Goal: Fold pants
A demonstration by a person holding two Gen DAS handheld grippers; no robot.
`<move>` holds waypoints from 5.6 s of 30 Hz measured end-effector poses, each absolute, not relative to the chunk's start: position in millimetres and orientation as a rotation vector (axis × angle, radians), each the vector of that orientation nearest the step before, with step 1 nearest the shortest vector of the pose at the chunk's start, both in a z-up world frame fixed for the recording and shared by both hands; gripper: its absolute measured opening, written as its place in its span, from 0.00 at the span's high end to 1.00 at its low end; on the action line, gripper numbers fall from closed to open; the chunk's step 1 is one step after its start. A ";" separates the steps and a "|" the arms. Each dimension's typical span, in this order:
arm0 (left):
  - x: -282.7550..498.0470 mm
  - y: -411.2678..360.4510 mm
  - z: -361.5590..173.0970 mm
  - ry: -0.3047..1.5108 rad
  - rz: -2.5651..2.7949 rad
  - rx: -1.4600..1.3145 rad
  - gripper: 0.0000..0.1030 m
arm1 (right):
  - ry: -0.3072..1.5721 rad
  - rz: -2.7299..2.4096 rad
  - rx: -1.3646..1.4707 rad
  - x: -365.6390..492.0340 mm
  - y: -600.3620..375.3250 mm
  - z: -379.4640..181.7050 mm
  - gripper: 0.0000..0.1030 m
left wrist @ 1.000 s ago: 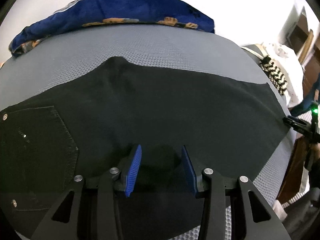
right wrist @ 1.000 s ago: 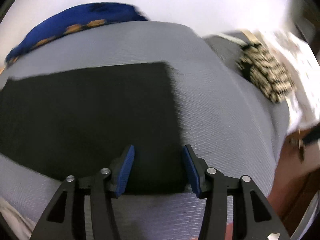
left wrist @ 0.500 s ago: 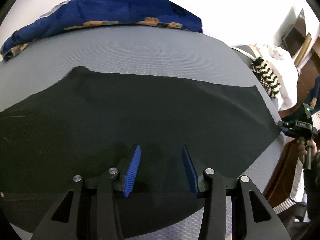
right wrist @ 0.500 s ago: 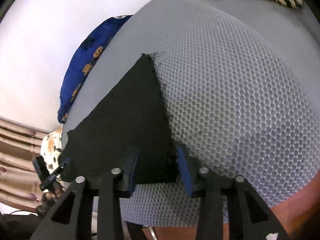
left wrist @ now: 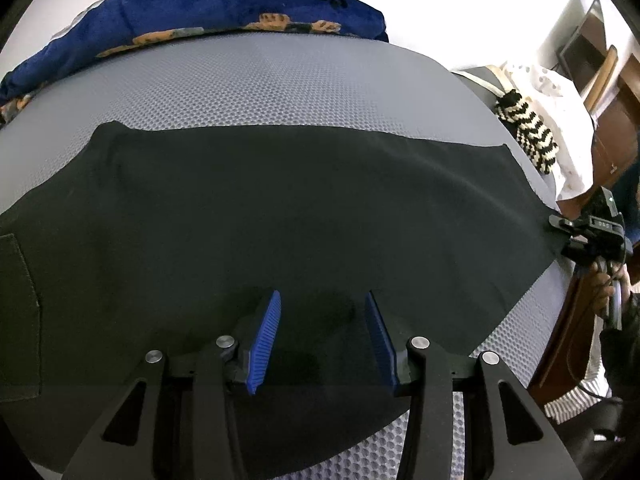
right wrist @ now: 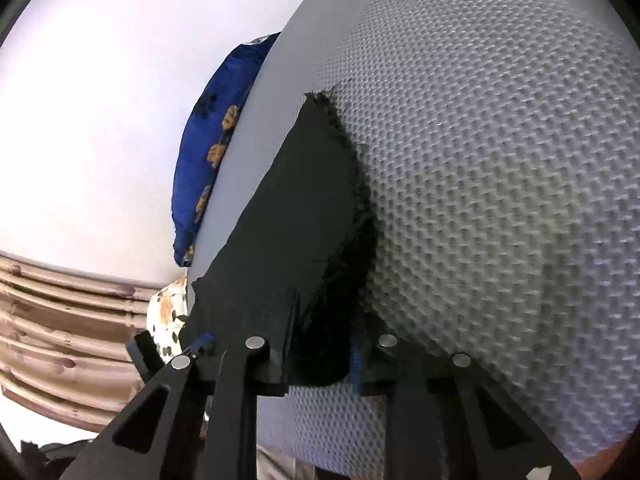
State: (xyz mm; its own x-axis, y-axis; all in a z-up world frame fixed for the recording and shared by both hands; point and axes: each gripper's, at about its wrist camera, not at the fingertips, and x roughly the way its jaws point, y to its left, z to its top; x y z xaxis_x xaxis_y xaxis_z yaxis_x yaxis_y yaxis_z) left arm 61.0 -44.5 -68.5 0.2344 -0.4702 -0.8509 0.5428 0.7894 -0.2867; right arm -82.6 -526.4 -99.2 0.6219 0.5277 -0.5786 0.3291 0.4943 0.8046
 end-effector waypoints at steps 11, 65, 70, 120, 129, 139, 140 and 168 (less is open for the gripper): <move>74.7 -37.8 -63.6 1.204 -0.693 -0.033 0.45 | 0.923 -0.005 0.933 -58.7 -486.7 -53.7 0.88; 93.6 98.5 -53.6 1.338 -0.773 -0.464 0.33 | 1.242 0.513 0.154 44.8 -108.7 -34.3 0.52; 91.5 93.1 -70.2 1.424 -0.769 -0.506 0.34 | 1.188 0.406 0.254 41.6 -138.0 -30.2 0.52; 147.9 -30.3 -64.8 1.043 -0.534 0.202 0.65 | 1.082 0.019 0.011 114.9 -186.3 -60.5 0.52; 142.3 -28.3 -65.1 1.027 -0.511 0.225 0.59 | 1.088 0.024 0.006 108.5 -182.5 -61.0 0.50; 103.2 -3.7 -65.4 1.023 -0.488 0.266 0.42 | 1.153 0.054 0.041 59.5 -166.7 -58.9 0.50; 100.3 0.1 -65.3 1.028 -0.485 0.263 0.42 | 1.160 0.059 0.046 54.2 -164.9 -58.5 0.50; 64.9 97.0 -26.2 1.019 -0.333 0.212 0.42 | 1.188 0.270 -0.024 42.8 -45.4 -57.4 0.49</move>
